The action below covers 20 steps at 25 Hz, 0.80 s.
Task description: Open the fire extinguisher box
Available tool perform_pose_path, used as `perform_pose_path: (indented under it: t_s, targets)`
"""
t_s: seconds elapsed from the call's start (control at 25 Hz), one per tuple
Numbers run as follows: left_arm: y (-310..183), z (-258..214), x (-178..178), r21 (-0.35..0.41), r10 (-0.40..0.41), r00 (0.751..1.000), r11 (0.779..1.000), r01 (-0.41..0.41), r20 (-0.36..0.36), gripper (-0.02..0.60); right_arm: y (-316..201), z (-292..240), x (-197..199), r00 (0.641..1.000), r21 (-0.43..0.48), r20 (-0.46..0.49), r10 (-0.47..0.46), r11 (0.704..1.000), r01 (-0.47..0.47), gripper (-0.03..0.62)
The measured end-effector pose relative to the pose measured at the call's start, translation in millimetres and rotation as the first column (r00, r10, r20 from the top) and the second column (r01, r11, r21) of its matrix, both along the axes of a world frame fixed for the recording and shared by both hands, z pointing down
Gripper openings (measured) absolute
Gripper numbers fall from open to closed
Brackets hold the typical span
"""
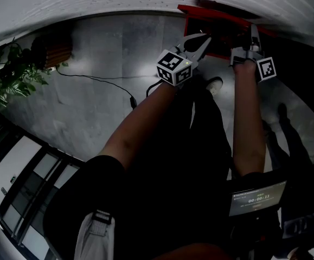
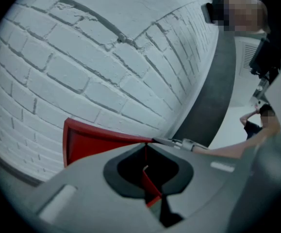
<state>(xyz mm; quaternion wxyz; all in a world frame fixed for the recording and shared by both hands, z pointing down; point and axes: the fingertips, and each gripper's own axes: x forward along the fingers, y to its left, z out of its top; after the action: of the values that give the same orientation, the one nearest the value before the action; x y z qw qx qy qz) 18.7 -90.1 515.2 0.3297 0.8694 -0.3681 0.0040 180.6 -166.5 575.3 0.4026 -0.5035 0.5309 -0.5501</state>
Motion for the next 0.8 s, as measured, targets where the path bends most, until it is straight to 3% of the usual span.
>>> perform_pose_path:
  t_s: [0.52, 0.8]
  targets:
    - [43.2, 1.0, 12.4, -0.021, 0.027, 1.000, 0.999, -0.027, 0.004, 0.009, 103.1, 29.6, -1.3, 1.000, -0.080, 0.014, 0.004, 0.997, -0.003, 0.060]
    - [53.0, 13.2, 8.9, -0.037, 0.033, 0.999, 0.999, -0.032, 0.015, 0.009, 124.8, 52.2, -3.2, 1.000, -0.102, 0.005, -0.022, 0.995, 0.022, 0.069]
